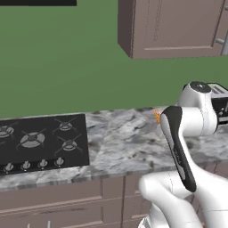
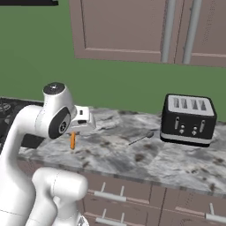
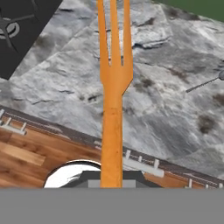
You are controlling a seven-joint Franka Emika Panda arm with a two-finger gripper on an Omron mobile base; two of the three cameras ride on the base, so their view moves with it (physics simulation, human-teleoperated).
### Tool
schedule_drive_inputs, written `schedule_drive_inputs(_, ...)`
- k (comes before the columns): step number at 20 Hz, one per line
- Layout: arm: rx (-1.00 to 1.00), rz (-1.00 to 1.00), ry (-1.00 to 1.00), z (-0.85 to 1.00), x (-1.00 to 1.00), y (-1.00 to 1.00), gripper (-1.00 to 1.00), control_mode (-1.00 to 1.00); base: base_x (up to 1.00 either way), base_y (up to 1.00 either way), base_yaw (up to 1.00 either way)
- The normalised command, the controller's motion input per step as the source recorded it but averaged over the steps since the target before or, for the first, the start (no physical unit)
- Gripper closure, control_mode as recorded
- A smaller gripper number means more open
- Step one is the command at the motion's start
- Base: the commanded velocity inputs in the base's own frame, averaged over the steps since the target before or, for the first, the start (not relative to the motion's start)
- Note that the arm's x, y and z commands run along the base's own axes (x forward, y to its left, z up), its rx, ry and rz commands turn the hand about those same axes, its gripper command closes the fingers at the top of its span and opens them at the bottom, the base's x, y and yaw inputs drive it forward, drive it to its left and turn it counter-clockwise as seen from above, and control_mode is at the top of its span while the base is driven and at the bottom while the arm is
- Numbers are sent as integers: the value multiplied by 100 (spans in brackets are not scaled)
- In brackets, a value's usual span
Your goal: Organize the utensils by type. Pick up the wooden spoons from the counter and place them in the open cabinet. Then pick up the metallic utensils from the counter and place them in the open drawer.
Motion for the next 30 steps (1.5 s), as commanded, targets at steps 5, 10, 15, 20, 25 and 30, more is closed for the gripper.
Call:
schedule_drive_inputs(5,0,0,0,0,0,0,100,100,-53,0,33)
schedule_drive_inputs(10,0,0,0,0,0,0,100,100,-50,0,49)
schedule_drive_inputs(15,0,0,0,0,0,0,100,100,-6,0,62)
schedule_drive_inputs(20,0,0,0,0,0,0,100,100,0,-3,68)
schedule_drive_inputs(25,0,0,0,0,0,0,100,100,-1,-10,68)
schedule_drive_inputs(30,0,0,0,0,0,0,100,100,-11,-13,66)
